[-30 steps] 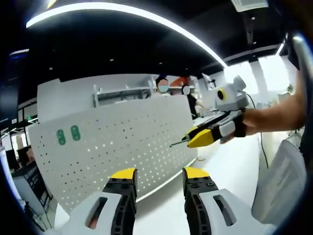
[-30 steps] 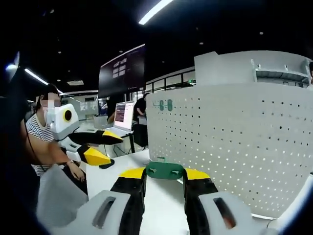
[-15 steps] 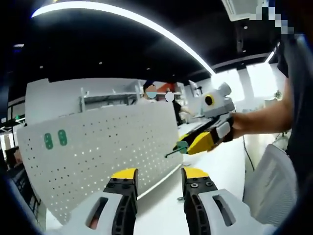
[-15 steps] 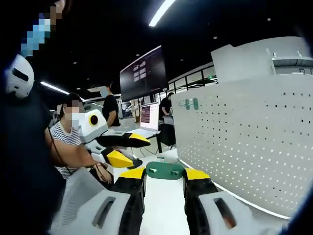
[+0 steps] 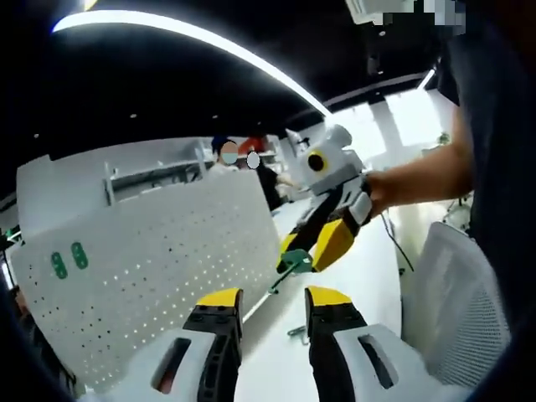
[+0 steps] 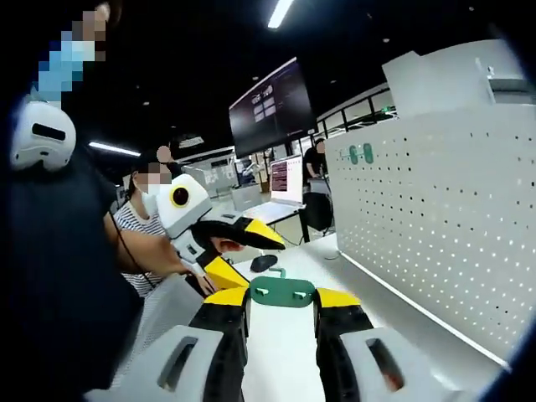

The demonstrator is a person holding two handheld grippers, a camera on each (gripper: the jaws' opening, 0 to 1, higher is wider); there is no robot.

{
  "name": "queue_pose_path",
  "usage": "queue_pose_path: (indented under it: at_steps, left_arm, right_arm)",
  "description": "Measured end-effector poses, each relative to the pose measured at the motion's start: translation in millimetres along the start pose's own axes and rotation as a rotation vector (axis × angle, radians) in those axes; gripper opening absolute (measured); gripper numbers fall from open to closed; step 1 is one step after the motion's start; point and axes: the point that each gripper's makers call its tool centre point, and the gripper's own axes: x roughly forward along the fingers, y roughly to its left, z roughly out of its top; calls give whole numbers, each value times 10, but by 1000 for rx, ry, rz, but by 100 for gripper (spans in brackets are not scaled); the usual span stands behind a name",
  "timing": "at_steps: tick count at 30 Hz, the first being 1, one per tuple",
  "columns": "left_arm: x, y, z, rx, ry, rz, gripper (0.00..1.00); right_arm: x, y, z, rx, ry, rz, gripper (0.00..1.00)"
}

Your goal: Insert the hook assembly into the mounting plate slot until the hook locks in place.

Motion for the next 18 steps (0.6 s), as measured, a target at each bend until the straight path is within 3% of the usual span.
queue_pose_path:
  at_steps: [12,18]
  left_arm:
    - [23,-151,-29,83,-14,-69,12]
    - [31,-190,-51,110,-5,-89,9]
  right_arm:
    - [38,126,-86,47,44,62,28]
    - [41,154,-121,85,58,84,28]
